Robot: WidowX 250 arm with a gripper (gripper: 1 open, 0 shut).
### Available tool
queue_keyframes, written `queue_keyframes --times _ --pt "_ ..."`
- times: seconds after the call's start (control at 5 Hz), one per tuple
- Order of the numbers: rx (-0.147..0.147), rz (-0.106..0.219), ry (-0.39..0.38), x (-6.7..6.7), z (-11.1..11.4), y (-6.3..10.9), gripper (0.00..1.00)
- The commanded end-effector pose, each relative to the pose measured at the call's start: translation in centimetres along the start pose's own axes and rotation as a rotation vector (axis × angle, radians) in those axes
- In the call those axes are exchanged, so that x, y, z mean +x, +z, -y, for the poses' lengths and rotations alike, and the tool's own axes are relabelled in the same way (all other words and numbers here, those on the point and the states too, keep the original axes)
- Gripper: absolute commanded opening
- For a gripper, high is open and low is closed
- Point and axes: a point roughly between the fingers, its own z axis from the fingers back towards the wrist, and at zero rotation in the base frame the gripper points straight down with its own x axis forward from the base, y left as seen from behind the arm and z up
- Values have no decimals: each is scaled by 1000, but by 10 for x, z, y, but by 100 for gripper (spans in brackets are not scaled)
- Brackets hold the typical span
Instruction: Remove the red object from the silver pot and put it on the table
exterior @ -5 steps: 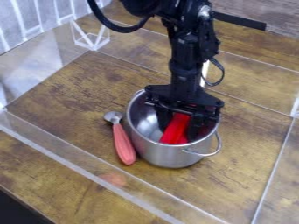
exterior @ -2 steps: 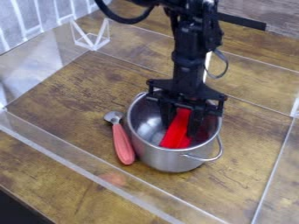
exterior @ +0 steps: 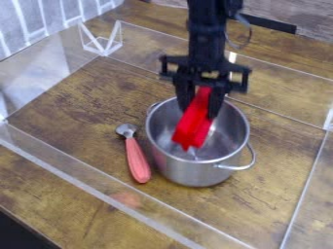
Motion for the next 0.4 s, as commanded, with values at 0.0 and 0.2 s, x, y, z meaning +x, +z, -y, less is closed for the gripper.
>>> queue_keyframes --times 0.0,0.2 --pt "-56 136 39 15 -16 63 0" --pt "-37 136 26 11 -35 69 0"
